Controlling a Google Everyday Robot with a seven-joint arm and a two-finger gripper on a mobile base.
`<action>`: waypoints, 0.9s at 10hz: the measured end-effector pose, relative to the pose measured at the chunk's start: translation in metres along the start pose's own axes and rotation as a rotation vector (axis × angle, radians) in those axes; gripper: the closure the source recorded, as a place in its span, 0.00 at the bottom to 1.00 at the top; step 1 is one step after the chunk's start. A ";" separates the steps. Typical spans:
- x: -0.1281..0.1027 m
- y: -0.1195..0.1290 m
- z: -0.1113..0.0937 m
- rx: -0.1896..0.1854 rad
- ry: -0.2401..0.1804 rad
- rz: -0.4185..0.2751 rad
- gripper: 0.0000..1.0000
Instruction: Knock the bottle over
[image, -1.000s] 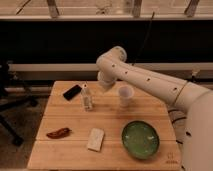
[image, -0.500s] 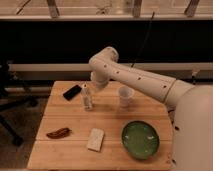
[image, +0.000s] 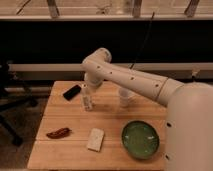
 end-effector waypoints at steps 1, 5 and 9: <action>-0.011 -0.007 0.002 0.002 -0.010 -0.018 1.00; -0.038 -0.025 0.006 0.015 -0.039 -0.077 1.00; -0.061 -0.052 0.014 0.037 -0.060 -0.144 1.00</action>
